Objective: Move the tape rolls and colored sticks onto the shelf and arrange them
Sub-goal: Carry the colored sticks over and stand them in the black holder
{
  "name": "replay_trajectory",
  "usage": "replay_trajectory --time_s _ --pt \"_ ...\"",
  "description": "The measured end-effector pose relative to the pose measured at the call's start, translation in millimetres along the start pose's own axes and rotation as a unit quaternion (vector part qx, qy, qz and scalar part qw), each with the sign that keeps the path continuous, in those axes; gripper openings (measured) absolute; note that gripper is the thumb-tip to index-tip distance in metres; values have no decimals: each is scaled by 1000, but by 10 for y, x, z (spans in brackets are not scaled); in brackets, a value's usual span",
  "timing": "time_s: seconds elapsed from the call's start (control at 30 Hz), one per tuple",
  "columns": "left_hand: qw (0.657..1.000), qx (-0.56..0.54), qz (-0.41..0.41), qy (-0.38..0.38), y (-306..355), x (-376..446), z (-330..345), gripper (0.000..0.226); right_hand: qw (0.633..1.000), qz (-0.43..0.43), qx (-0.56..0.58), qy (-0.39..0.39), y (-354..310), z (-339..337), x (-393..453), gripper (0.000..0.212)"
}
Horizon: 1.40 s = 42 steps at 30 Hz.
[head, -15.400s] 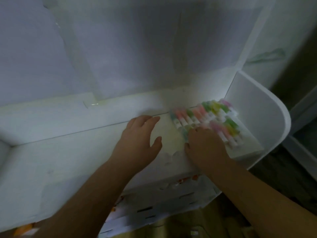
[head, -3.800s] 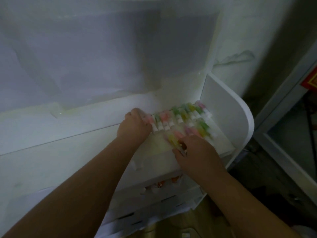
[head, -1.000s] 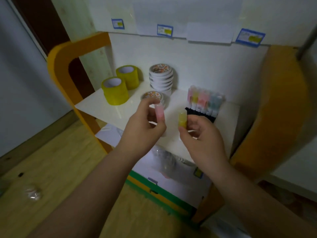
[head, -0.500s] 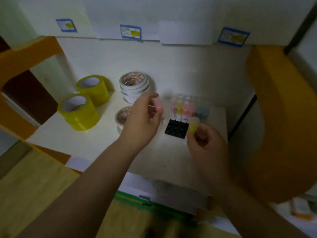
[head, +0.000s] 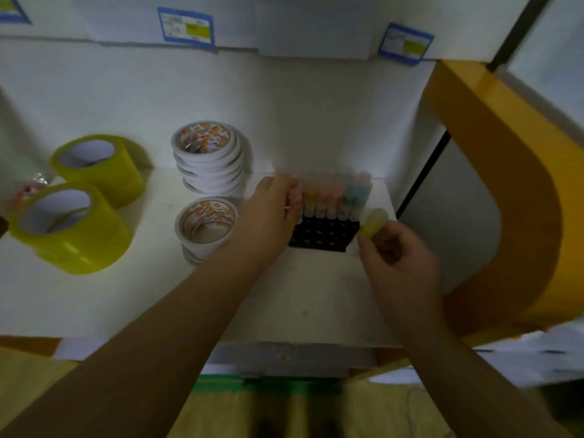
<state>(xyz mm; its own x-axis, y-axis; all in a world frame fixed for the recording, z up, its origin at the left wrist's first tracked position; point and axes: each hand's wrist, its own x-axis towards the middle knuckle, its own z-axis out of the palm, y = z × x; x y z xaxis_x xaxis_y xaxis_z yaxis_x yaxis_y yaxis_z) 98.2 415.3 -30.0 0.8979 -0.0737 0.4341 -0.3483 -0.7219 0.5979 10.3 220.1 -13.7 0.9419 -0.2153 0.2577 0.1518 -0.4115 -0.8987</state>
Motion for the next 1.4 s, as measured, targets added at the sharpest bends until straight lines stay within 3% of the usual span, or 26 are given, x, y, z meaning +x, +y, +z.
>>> replay_trajectory --time_s 0.2,0.27,0.57,0.83,1.4 --pt "997 28 28 -59 17 122 -47 14 999 -17 -34 10 -8 117 97 8" --pt "997 27 36 -58 -2 126 -31 12 1000 -17 -17 3 -42 167 148 3" --pt "998 12 39 -57 -57 133 30 14 999 -20 -1 -35 -88 555 450 20" --pt "995 20 35 -95 -76 150 -7 8 994 -33 -91 -54 46 690 520 24" --pt "993 50 31 -103 -62 183 -43 16 979 -90 -182 -17 153 869 537 11"
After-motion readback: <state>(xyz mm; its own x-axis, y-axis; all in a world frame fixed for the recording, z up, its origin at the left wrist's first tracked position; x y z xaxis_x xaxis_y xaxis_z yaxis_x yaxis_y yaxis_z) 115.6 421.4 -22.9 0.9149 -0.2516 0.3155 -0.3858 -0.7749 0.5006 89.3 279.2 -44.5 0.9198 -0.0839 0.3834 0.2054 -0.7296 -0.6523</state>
